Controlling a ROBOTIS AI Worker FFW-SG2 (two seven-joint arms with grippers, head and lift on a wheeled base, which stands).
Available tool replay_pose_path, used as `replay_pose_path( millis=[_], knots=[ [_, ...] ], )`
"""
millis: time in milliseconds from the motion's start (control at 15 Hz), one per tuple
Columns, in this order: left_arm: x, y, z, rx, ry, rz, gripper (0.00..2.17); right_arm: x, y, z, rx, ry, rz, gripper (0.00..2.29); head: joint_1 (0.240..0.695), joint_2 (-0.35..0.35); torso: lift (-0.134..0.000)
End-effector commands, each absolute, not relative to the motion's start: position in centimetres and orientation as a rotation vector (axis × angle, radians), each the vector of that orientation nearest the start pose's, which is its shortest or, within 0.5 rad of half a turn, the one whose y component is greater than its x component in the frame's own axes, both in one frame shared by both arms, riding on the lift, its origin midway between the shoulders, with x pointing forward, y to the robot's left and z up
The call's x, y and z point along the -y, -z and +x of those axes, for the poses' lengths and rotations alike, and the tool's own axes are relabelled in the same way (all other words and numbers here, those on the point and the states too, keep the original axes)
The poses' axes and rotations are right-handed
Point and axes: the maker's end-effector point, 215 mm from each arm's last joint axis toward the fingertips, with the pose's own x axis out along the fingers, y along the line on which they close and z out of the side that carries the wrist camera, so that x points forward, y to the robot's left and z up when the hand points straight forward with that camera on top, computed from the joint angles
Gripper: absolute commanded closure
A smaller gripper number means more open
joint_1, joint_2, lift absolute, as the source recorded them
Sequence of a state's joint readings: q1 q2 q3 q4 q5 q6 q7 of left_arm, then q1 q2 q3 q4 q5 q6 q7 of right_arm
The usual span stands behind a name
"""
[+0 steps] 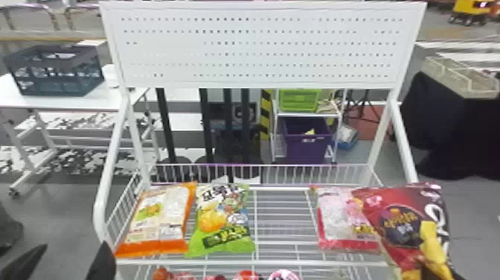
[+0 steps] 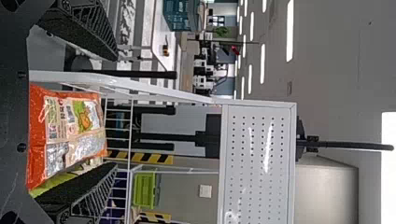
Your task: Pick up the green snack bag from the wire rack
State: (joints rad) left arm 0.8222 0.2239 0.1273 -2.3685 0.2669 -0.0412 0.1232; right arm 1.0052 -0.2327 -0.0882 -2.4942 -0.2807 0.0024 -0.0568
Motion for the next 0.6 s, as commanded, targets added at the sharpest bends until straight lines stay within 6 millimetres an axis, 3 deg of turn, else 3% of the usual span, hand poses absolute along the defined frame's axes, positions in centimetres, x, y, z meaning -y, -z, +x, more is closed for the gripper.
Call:
replay_pose_path(
  millis=[0,533],
  knots=[
    [-29.55,26.59,36.94,0.022,-0.051,-0.024,0.09,24.7,27.92,32.46,-0.094,-0.073,0.074,2.18,0.499,0.0,0.0],
    [-29.55,26.61,36.85,0.022,-0.051,-0.022,0.09,24.64,27.85,32.46,-0.093,-0.073,0.075,2.18,0.499,0.0,0.0]
  ],
)
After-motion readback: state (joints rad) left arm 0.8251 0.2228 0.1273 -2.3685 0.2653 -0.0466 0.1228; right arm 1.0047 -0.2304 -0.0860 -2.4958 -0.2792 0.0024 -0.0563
